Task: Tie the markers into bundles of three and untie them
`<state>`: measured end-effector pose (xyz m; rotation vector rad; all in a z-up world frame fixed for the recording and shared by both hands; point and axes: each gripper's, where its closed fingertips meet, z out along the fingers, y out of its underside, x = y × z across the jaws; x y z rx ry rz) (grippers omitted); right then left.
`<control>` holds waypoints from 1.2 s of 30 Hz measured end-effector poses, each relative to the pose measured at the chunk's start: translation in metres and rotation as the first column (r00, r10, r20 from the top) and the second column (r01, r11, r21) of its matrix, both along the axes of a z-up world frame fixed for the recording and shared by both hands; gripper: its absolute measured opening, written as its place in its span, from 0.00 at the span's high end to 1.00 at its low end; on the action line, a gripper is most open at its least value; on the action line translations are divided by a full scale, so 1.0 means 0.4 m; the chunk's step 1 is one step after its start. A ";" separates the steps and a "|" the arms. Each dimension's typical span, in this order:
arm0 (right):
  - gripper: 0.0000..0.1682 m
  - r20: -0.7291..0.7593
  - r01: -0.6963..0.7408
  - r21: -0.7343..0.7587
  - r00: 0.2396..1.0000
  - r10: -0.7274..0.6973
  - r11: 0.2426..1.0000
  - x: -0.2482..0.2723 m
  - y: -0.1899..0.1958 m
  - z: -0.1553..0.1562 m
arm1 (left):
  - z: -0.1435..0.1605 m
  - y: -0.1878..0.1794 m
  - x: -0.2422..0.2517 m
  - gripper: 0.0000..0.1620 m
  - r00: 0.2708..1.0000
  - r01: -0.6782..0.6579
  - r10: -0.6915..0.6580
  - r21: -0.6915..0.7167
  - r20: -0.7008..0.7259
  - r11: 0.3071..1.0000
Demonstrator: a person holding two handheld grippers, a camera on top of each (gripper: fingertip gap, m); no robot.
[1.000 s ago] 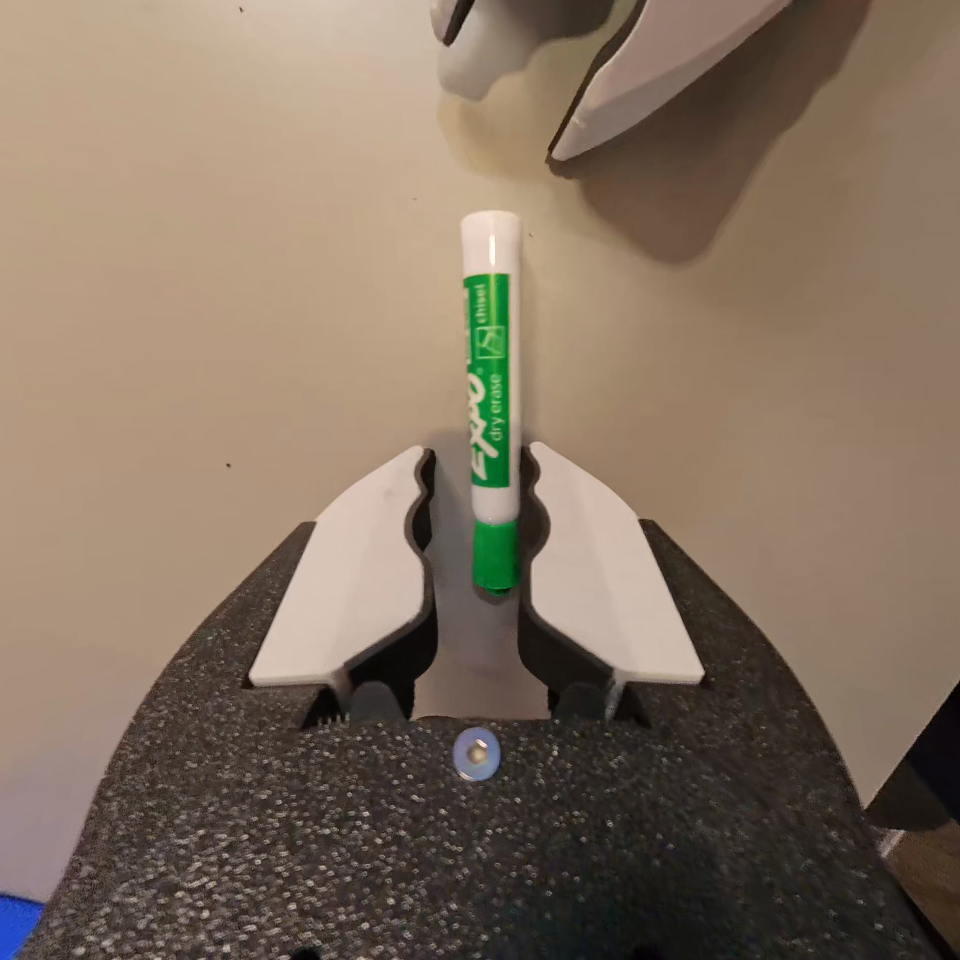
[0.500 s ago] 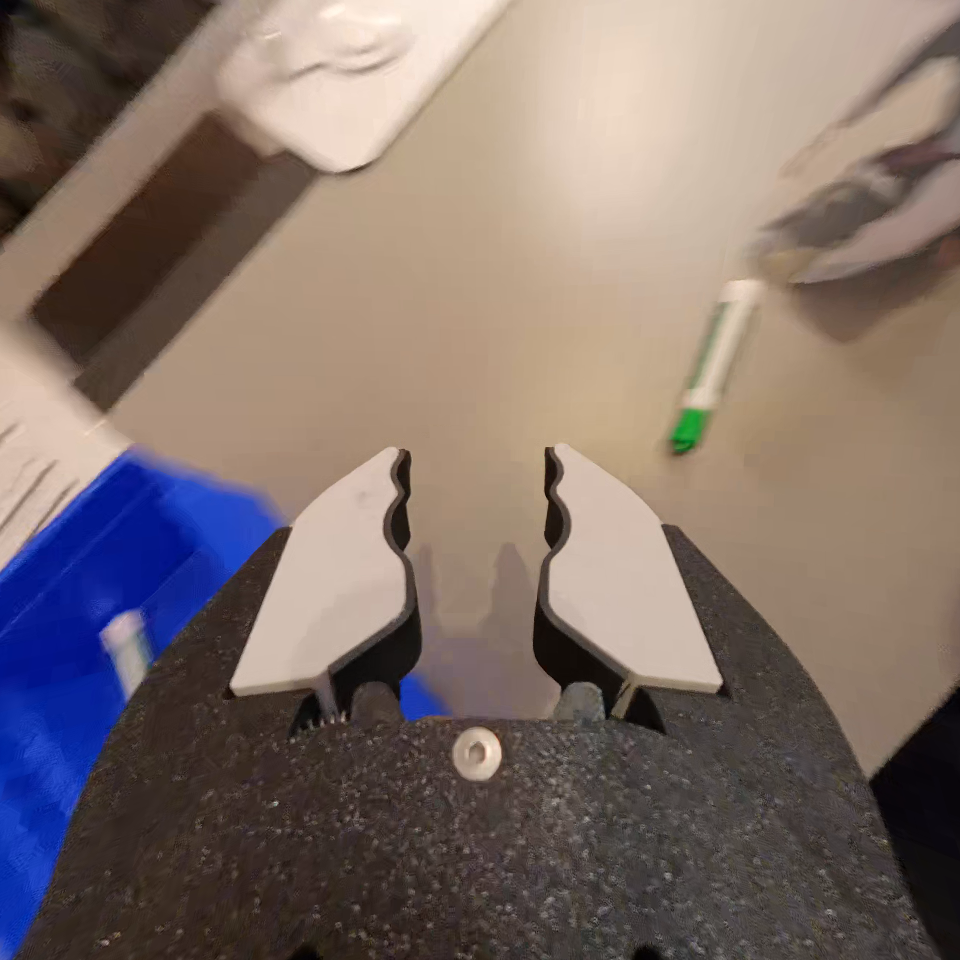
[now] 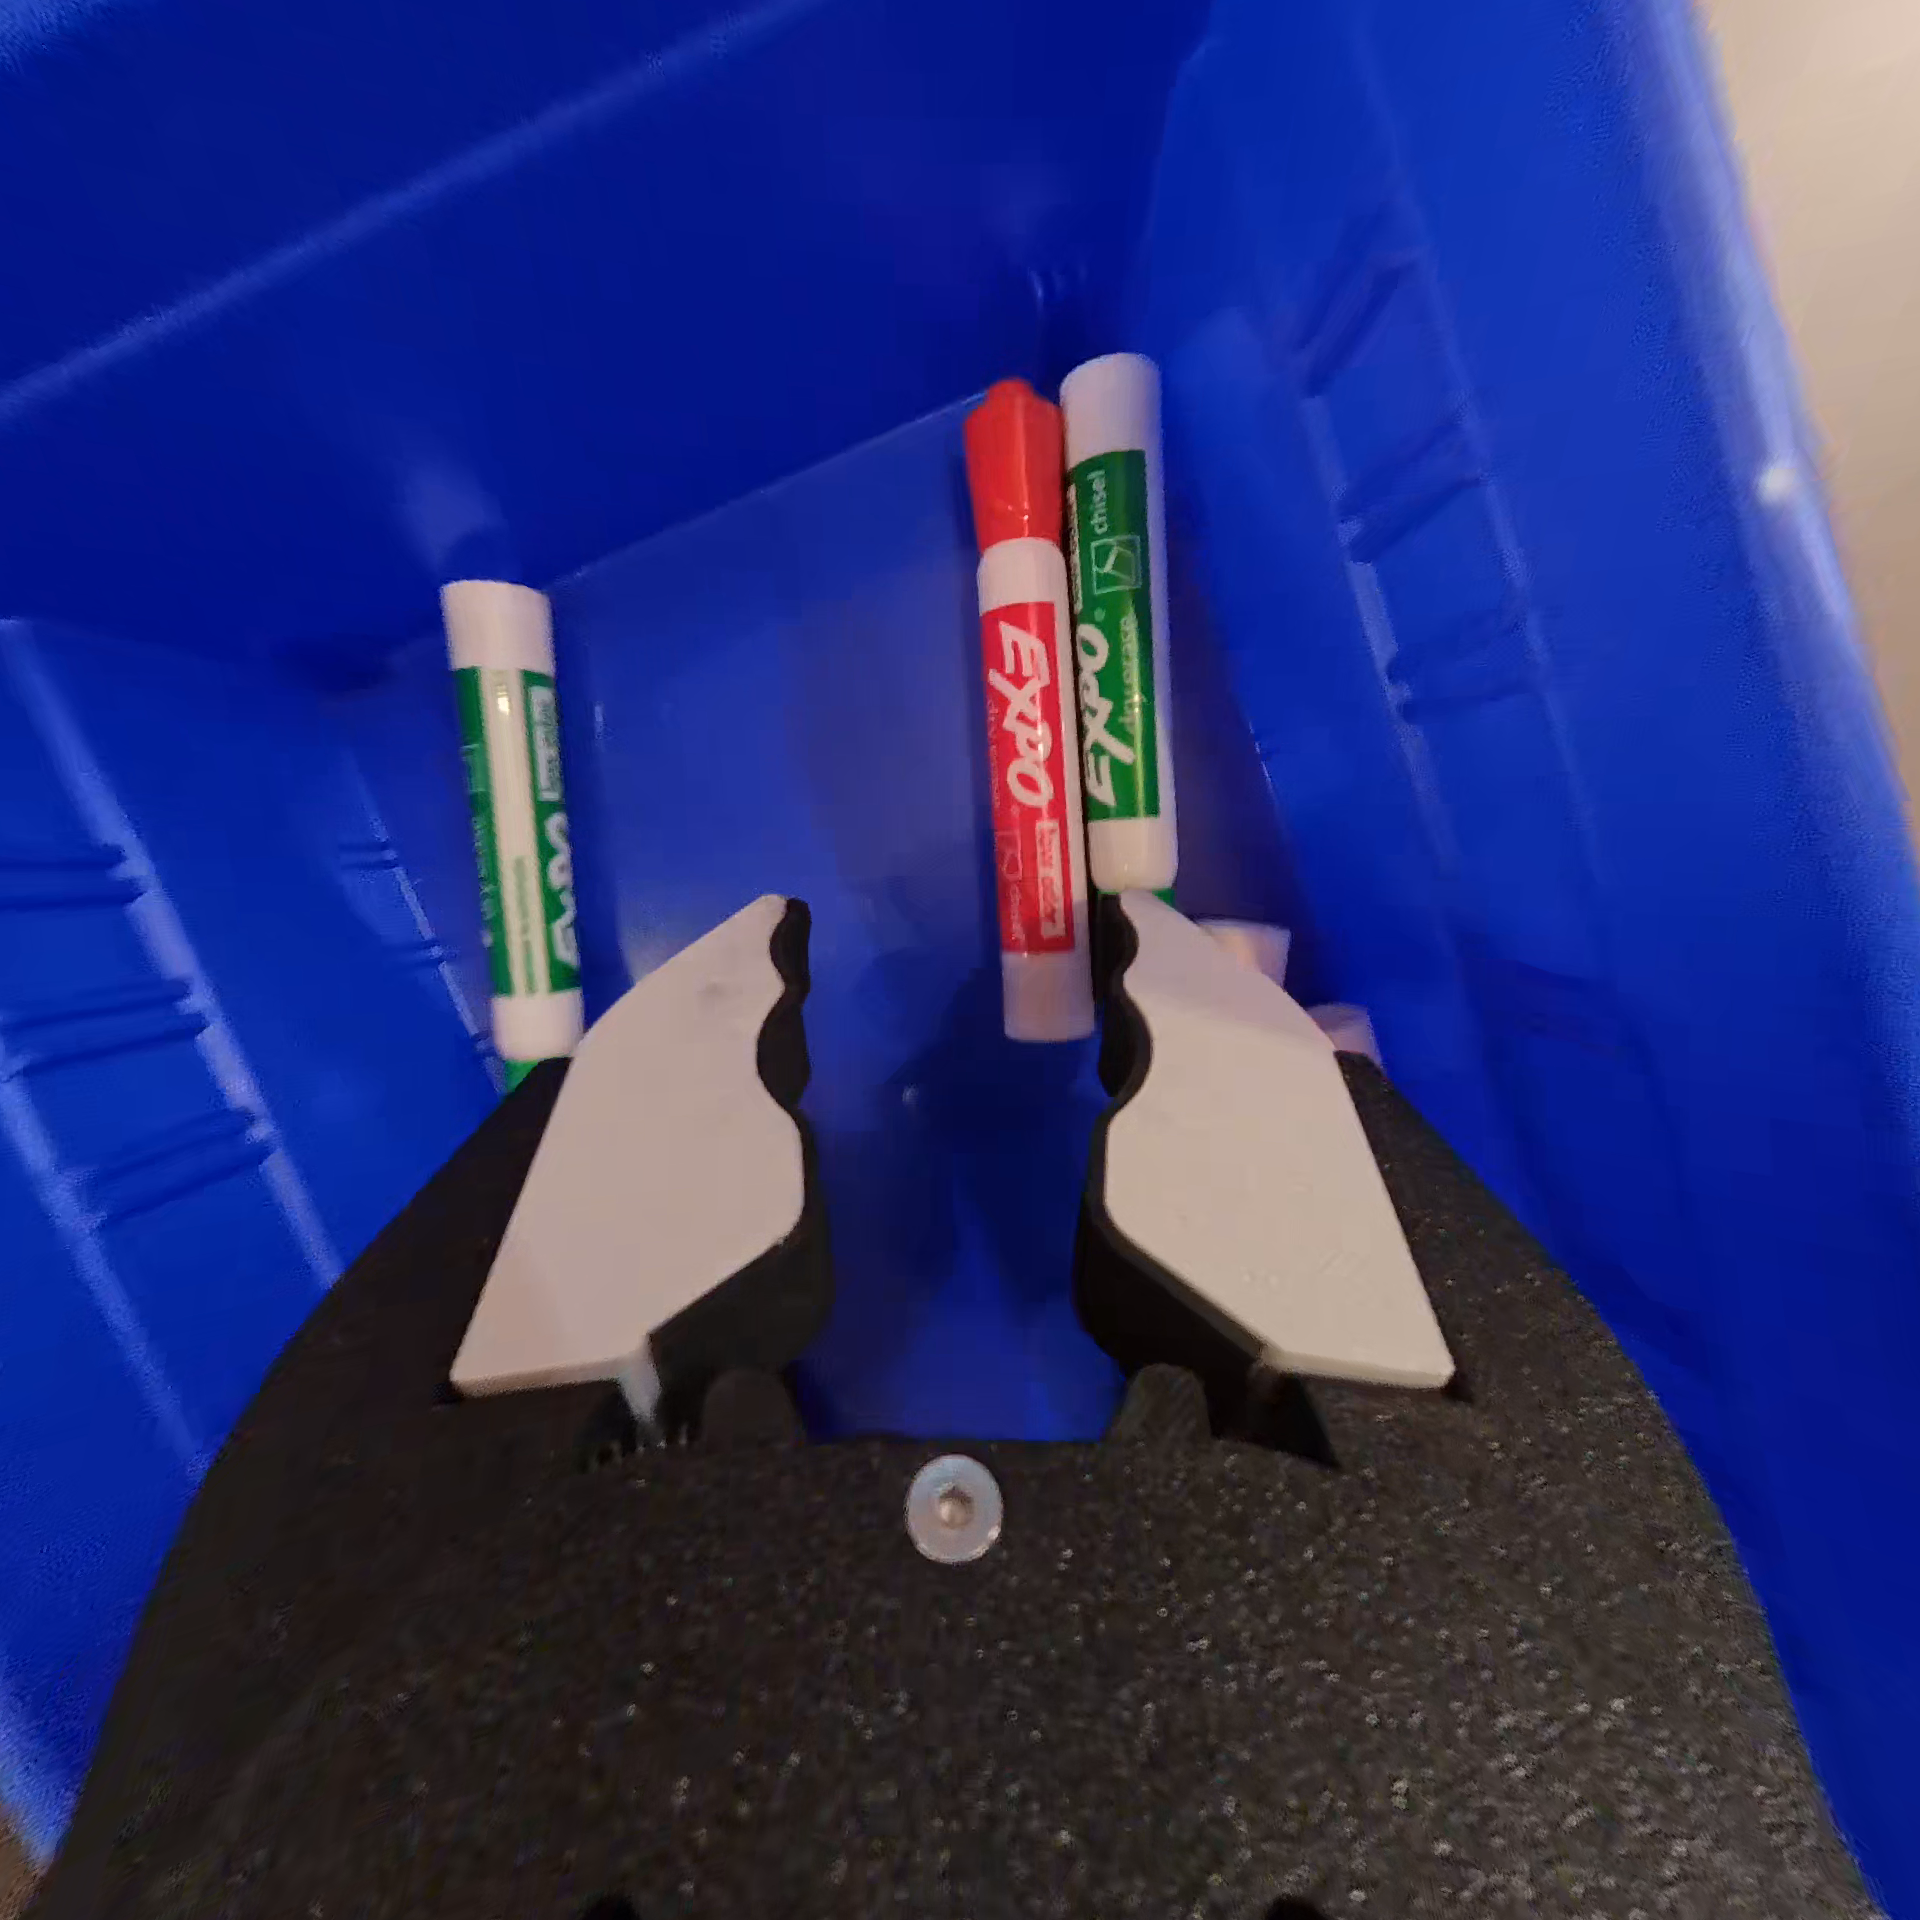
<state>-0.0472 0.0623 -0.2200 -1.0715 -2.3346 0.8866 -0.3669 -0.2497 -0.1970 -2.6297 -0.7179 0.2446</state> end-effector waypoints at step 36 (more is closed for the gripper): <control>0.78 -0.044 -0.012 0.030 0.999 0.013 0.999 0.003 -0.001 0.007 | -0.025 0.546 0.639 0.87 0.708 0.665 -0.684 0.161 0.174 0.729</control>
